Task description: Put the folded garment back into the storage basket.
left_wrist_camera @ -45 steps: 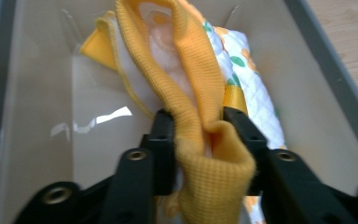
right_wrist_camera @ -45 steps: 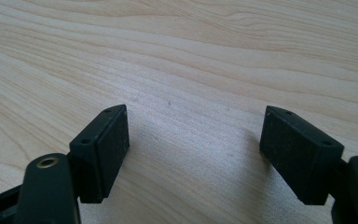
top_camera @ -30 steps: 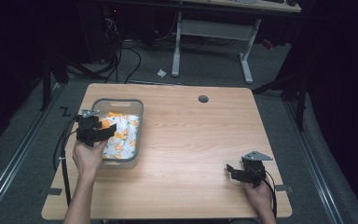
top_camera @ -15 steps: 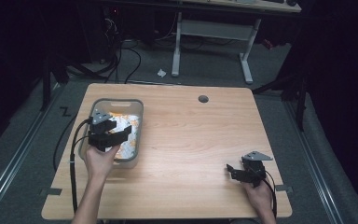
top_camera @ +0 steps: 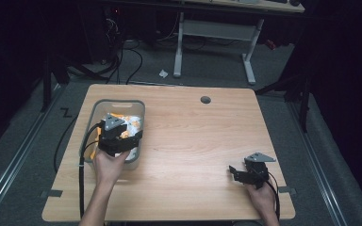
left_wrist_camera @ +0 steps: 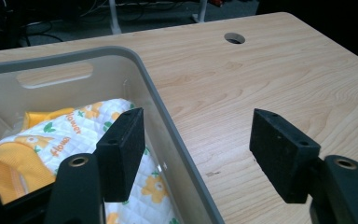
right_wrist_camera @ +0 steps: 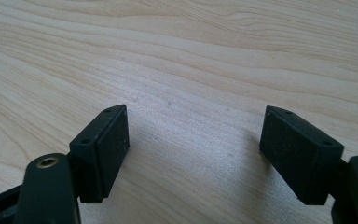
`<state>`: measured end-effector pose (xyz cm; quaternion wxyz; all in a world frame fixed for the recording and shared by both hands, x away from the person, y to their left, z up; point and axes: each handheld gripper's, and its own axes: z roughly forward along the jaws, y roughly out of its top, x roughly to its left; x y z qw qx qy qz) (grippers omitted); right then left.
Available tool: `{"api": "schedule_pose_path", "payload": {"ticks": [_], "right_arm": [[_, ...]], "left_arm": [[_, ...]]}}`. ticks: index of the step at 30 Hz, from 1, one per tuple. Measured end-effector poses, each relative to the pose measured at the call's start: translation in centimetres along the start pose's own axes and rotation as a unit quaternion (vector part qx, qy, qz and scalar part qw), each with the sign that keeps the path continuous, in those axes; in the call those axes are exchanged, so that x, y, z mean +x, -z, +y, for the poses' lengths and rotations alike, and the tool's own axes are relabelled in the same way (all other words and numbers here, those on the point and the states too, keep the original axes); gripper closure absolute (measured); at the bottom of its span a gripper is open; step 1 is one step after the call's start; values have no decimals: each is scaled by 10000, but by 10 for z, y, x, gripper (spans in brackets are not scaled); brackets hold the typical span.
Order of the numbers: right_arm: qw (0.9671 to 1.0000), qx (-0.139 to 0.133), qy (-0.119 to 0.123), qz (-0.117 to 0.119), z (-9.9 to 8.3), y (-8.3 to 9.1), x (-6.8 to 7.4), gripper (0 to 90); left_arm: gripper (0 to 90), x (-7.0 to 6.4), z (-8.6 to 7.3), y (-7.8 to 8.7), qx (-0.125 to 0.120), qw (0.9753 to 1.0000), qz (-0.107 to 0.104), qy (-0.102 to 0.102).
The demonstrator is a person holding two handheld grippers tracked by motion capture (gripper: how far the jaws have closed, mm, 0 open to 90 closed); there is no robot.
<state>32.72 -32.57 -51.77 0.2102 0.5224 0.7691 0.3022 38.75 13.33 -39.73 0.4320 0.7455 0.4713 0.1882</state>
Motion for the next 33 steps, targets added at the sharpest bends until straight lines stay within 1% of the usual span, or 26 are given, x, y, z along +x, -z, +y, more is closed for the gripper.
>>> {"api": "schedule_pose_path", "payload": {"ticks": [2,5,7,10,12,13,15,22,29,33], "right_arm": [[10000,0,2,0,0,0,0,242],[10000,1,2,-3,0,0,0,242],[10000,0,1,0,0,0,0,242],[10000,0,1,0,0,0,0,242],[10000,-1,-1,0,0,0,0,242],[10000,1,2,-4,0,0,0,242],[10000,1,2,-4,0,0,0,242],[10000,0,1,-3,0,0,0,242],[10000,-1,0,0,0,0,0,242],[10000,1,-1,-3,0,0,0,242]], "left_arm": [[360,-2,0,1,-21,10000,-39,1],[359,-7,-1,1,-11,10000,-53,-74],[358,-10,-2,0,-30,9999,-105,-59],[357,-14,-2,0,-6,9998,-152,-97],[356,-16,-4,-1,-27,9998,-202,-76],[355,-17,-4,-2,-30,9997,-215,-68],[351,-20,-5,-2,-27,9998,-161,-92],[345,-27,-9,-4,-64,9995,-281,-108],[350,-36,-13,-9,4,9991,-404,-137],[351,-41,-16,-13,71,9988,-449,-205]]}}
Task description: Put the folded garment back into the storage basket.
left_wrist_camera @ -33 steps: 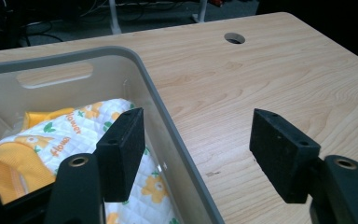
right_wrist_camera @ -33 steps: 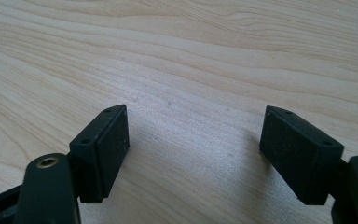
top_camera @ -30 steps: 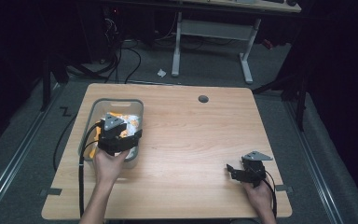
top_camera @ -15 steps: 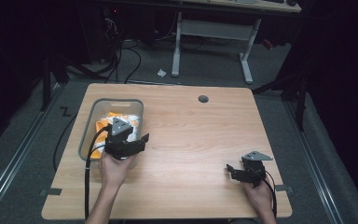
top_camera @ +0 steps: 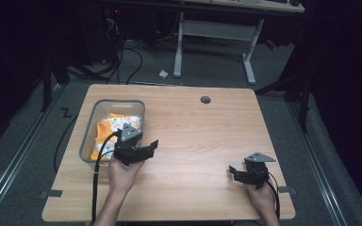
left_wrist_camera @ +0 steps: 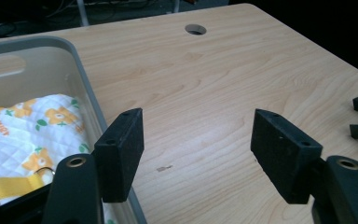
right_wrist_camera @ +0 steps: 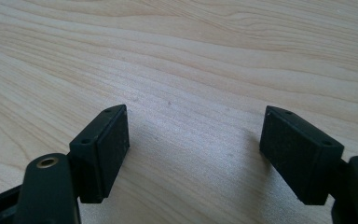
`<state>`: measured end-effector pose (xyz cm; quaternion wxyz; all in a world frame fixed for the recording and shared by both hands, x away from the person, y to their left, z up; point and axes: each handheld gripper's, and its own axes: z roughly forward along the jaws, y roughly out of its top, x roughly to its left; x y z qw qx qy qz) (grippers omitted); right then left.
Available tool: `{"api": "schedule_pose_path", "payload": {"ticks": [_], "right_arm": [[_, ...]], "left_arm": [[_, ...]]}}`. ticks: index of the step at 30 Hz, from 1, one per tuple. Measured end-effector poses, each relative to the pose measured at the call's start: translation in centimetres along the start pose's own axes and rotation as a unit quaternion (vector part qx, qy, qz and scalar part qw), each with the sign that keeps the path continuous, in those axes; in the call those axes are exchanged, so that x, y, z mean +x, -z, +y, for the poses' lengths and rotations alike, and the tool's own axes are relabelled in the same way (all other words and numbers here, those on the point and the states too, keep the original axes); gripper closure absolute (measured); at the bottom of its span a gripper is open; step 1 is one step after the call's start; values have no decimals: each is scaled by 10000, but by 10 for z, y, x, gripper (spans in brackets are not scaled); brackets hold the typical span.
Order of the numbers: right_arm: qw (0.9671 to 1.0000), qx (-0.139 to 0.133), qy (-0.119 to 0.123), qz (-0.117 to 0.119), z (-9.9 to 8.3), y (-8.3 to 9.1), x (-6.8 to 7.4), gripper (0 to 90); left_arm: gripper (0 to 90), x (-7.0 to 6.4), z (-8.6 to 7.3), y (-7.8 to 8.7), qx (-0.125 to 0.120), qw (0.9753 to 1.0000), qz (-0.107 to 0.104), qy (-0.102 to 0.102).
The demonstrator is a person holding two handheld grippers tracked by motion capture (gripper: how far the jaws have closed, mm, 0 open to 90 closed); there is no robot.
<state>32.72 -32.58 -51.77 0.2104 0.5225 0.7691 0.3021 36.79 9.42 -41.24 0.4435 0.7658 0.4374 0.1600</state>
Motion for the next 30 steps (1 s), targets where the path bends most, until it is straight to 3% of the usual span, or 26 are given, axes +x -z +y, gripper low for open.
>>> {"api": "schedule_pose_path", "payload": {"ticks": [30], "right_arm": [[10000,2,-7,3,0,0,0,242]], "left_arm": [[352,-30,-15,-24,154,9993,-306,-174]]}}
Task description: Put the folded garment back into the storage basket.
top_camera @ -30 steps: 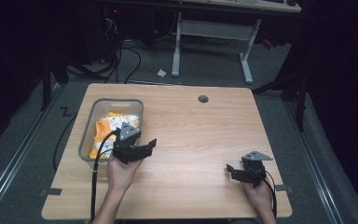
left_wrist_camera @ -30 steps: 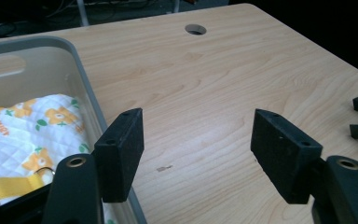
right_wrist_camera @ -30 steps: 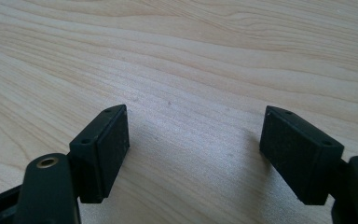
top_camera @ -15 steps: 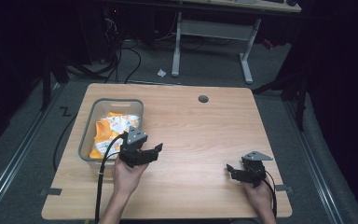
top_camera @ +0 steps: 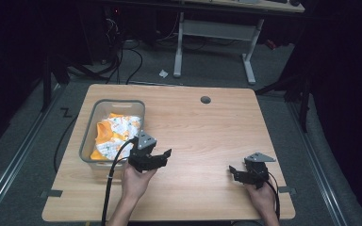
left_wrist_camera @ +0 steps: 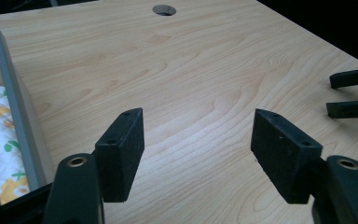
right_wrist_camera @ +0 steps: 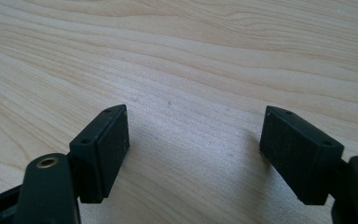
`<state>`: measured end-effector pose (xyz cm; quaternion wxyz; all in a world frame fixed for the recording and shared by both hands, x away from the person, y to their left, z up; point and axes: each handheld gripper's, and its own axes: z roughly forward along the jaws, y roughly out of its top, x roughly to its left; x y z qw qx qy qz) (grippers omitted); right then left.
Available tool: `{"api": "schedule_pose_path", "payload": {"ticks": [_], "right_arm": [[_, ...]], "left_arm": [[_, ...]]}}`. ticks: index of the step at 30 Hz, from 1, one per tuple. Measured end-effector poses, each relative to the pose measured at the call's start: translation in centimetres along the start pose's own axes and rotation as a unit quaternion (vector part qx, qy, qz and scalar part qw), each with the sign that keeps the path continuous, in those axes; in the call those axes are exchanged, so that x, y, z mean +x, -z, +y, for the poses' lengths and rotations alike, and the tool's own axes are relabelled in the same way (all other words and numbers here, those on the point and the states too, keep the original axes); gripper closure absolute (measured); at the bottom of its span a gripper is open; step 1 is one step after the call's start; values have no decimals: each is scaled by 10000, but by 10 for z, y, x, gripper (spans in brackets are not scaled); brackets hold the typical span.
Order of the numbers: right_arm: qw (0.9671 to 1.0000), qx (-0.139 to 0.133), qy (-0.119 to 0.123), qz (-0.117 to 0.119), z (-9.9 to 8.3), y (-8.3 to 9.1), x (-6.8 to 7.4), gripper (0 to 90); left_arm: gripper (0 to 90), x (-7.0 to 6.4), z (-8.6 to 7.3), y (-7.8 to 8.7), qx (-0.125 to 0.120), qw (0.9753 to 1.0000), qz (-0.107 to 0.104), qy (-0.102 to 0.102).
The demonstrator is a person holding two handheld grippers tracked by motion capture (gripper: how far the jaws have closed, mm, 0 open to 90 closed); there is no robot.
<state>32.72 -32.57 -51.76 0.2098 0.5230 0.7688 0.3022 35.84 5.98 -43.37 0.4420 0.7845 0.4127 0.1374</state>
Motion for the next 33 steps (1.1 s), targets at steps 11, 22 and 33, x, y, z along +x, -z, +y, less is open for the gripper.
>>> {"api": "schedule_pose_path", "payload": {"ticks": [11,22,33], "right_arm": [[10000,-1,1,0,0,0,0,242],[10000,0,3,-3,0,0,0,242],[10000,0,2,0,0,0,0,242]], "left_arm": [[356,-3,-6,-9,68,9997,-194,101],[358,-6,-14,-17,187,9994,-281,122],[357,-12,-23,-26,332,9988,-340,85]]}}
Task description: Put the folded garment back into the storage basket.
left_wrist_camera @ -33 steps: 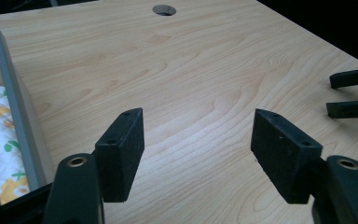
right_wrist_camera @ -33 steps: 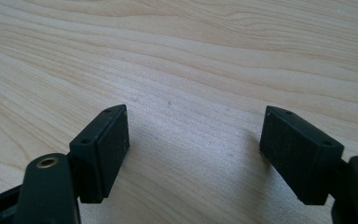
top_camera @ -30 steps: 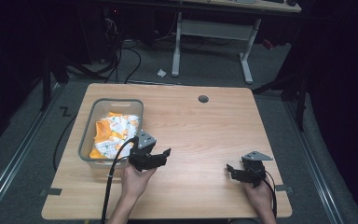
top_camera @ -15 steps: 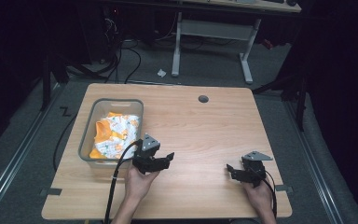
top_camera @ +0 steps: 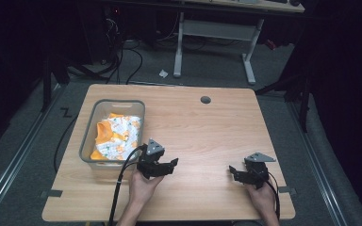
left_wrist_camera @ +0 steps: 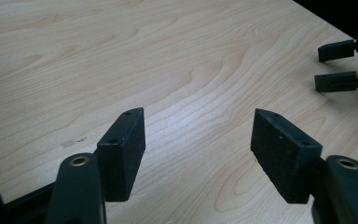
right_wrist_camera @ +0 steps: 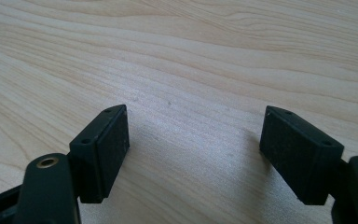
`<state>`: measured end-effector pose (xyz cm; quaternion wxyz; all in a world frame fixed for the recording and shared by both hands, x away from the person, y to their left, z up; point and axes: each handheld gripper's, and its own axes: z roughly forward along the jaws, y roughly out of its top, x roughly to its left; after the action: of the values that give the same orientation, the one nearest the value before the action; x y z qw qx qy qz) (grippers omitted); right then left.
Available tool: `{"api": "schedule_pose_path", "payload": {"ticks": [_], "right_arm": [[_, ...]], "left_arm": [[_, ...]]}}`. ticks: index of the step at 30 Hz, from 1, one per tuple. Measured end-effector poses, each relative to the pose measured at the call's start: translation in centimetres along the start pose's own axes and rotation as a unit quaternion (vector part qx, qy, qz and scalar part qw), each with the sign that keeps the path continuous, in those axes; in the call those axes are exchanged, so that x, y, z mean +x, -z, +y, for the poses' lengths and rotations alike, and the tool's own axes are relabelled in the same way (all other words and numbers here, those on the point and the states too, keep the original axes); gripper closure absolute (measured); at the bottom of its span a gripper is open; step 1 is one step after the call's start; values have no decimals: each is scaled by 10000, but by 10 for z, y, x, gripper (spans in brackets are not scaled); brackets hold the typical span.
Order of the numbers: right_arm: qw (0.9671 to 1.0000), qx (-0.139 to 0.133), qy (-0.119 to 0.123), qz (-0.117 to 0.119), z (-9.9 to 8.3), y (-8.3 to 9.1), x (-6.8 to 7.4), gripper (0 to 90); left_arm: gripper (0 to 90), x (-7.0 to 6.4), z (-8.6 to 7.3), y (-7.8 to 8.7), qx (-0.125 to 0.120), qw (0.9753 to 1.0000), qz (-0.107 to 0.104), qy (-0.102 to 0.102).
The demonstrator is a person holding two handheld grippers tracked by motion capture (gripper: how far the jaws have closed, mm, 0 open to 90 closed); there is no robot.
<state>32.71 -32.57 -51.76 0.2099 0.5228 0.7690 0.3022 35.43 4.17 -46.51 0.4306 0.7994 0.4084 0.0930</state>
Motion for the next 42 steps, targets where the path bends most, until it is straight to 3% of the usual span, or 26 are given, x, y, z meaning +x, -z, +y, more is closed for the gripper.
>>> {"api": "schedule_pose_path", "payload": {"ticks": [6,13,21,30,42], "right_arm": [[10000,0,2,-4,0,0,0,242],[10000,0,2,-3,0,0,0,242],[10000,0,4,-4,0,0,0,242],[10000,1,3,-4,0,0,0,242],[10000,0,2,-4,0,0,0,242]], "left_arm": [[358,-4,-2,-5,31,10000,7,-83],[359,-4,-8,-14,100,9999,-69,37],[359,-7,-12,-23,222,9997,-65,-7],[360,-10,-20,-30,311,9995,19,-13],[360,-13,-28,-38,429,9983,302,-239]]}}
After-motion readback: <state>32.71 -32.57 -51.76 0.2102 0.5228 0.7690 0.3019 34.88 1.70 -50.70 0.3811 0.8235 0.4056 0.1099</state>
